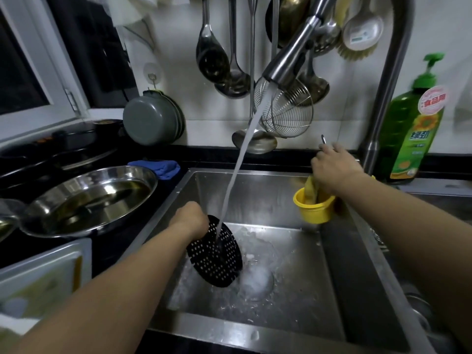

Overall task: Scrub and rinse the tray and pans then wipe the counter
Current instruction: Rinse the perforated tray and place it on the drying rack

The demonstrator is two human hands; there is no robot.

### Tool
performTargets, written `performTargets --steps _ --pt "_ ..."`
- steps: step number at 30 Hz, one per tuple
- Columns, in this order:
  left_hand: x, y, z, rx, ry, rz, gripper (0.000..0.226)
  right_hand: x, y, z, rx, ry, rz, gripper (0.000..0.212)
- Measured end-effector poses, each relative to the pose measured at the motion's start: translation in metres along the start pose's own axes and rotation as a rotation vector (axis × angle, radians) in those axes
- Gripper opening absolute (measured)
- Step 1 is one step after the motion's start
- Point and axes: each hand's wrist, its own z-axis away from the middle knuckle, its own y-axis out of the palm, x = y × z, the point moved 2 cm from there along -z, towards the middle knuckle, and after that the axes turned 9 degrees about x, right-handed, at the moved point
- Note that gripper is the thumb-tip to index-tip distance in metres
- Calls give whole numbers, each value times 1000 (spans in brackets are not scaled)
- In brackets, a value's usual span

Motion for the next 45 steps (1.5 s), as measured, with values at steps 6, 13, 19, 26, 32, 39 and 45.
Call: performTargets --steps 6,13,19,26,32,39,45 --pt "16 -14 4 98 0 84 30 -15 3 -10 91 95 -85 43" --pt "-10 -23 51 5 466 19 12 15 -26 59 -196 -164 -1056 40" --pt "-35 -18 100 -126 721 148 22 73 -54 128 -96 -258 -1259 11" --pt "-17 19 134 29 375 -86 54 50 -40 168 50 135 -1273 21" --pt "-26 75 168 227 512 -107 22 -62 7 217 -263 569 -1419 18" --pt "-24 84 175 120 475 -168 29 -88 106 239 18 726 -1352 41" --pt "-24 82 177 119 456 -179 26 -67 122 224 335 406 -1707 81"
